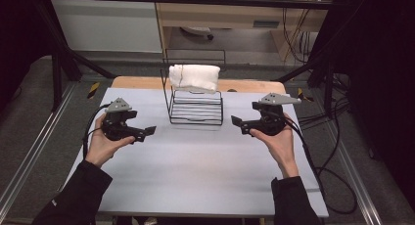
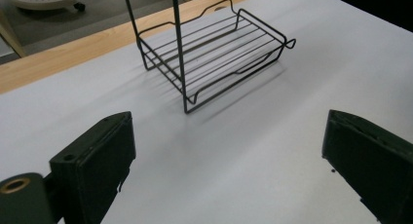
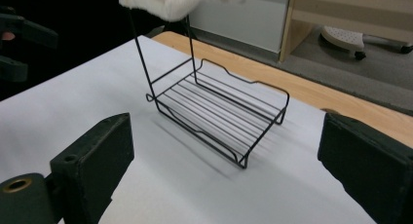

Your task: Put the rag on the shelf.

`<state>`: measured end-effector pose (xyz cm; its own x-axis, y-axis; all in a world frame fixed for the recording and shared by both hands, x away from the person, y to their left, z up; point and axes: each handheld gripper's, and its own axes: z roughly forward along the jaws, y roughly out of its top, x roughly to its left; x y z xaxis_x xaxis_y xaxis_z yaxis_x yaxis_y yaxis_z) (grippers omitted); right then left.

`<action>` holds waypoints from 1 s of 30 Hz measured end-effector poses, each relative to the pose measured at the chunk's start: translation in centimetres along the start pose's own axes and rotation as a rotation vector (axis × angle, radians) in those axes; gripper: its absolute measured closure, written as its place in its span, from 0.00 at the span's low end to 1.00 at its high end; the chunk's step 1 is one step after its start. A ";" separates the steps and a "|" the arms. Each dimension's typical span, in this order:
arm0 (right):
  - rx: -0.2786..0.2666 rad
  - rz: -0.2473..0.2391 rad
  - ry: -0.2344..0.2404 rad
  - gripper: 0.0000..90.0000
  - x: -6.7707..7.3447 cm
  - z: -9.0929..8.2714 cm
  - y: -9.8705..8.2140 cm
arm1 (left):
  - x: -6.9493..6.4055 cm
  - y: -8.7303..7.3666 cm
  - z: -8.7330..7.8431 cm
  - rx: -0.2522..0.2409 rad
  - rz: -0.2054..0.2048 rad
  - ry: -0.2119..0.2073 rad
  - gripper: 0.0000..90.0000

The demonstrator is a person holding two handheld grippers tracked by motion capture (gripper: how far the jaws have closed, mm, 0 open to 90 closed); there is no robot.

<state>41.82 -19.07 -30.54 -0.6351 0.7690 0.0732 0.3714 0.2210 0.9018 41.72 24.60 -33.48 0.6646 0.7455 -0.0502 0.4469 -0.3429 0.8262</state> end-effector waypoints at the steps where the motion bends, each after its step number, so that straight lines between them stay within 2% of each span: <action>1: 0.001 0.002 0.002 0.07 -0.1 0.0 -0.4 | 0.1 -0.5 -0.1 0.002 -0.005 0.001 0.06; 16: 0.069 0.044 0.052 0.05 -0.8 -0.1 -7.4 | 0.2 -7.5 -0.9 -0.026 -0.047 -0.007 0.08; 25: 0.109 0.066 0.067 0.05 -1.2 -0.5 -11.0 | 0.2 -10.5 -0.9 -0.006 -0.044 -0.018 0.08; 30: 0.126 0.092 0.065 0.05 -1.7 -1.0 -13.2 | 0.2 -11.2 -0.7 0.001 -0.042 -0.015 0.09</action>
<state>37.28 -23.88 -42.12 -0.6353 0.7500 0.1841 0.5097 0.2282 0.8295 36.43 28.94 -42.37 0.6540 0.7508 -0.0928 0.4749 -0.3119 0.8229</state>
